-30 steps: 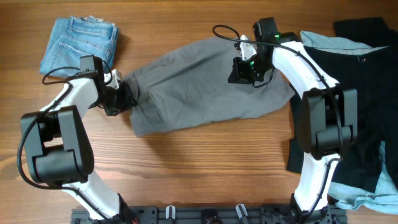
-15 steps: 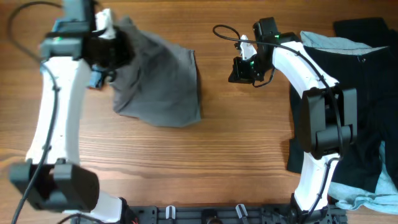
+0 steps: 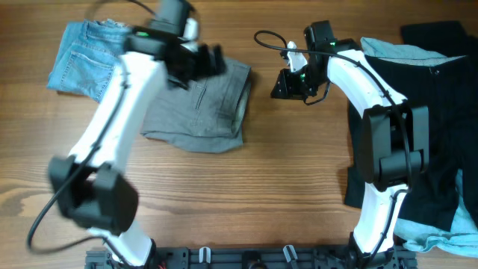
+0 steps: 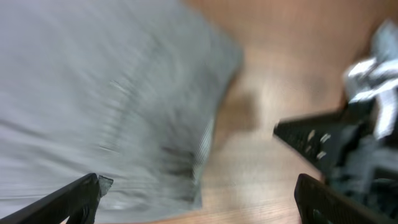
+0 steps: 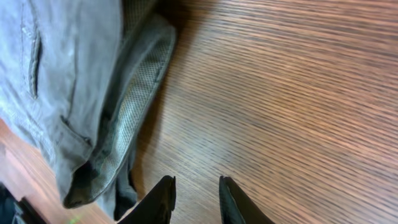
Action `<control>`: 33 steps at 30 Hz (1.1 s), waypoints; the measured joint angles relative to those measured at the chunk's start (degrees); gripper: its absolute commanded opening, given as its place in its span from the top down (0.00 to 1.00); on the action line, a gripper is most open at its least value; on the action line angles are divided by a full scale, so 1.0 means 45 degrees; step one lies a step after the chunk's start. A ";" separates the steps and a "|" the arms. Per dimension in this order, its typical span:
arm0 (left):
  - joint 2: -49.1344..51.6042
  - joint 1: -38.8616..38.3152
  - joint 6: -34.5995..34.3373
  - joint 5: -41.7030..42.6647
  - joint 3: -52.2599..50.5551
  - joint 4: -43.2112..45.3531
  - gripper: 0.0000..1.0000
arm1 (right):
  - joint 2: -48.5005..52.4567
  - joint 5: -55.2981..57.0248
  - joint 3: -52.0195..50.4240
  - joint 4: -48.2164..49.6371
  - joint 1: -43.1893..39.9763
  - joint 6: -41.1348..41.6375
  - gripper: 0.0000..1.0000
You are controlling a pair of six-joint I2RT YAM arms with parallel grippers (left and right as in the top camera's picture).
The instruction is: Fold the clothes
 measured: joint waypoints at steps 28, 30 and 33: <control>-0.3395 0.5027 0.2365 0.1418 -0.3565 -0.3060 0.00 | -0.3832 0.1530 -0.0010 0.1972 0.2939 0.1642 0.84; -0.3551 0.5027 0.1880 0.1467 -0.3730 -0.3381 0.00 | -0.3779 0.1807 -0.0024 0.2098 0.2939 0.1579 0.89; -0.3439 0.5003 0.0418 0.1758 -0.5620 -0.1783 0.00 | -0.3774 0.2506 -0.0024 0.2263 0.2939 0.1549 0.91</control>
